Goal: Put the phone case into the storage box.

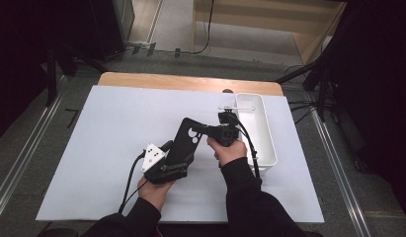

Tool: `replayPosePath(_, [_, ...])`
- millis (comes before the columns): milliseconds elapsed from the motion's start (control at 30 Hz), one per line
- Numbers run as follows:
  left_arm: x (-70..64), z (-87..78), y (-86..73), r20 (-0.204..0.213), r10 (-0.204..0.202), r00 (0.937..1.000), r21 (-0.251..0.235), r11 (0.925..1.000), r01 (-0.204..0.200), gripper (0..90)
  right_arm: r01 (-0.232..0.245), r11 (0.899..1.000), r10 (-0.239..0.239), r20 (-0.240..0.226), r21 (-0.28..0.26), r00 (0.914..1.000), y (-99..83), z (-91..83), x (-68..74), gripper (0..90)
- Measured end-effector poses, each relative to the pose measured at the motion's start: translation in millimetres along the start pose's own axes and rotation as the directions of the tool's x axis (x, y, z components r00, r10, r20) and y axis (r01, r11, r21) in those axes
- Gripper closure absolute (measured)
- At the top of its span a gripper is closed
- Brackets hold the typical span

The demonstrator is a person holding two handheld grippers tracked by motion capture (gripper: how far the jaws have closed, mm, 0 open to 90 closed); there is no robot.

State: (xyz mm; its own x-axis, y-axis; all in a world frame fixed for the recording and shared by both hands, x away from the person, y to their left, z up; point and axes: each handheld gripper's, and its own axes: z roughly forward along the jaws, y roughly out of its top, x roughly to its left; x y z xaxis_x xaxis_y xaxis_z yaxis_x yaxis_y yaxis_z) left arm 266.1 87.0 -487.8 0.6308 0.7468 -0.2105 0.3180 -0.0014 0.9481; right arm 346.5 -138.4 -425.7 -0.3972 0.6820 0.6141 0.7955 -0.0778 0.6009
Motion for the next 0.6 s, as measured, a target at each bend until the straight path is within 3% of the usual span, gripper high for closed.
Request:
replayPosePath(300, [0.7, -0.2, 1.2, 0.007, 0.011, 0.9999, -0.001, 0.9999, -0.011, 13.3, 0.003, 1.0, -0.003, 0.001, 0.001, 1.0, 0.3, -1.0, 0.3, 76.8])
replayPosePath(533, [5.2, -0.5, 5.3, 0.047, -0.007, 0.9989, 0.022, 0.9997, 0.006, 12.6, 0.011, 1.0, -0.011, 0.002, 0.002, 0.9999, 1.4, -3.1, 2.1, 77.0])
replayPosePath(600, [6.2, -1.0, 7.8, 0.052, 0.008, 0.9986, 0.031, 0.9995, -0.009, 12.2, 0.015, 1.0, -0.015, 0.002, 0.002, 0.9999, 1.0, -3.5, 2.1, 77.1])
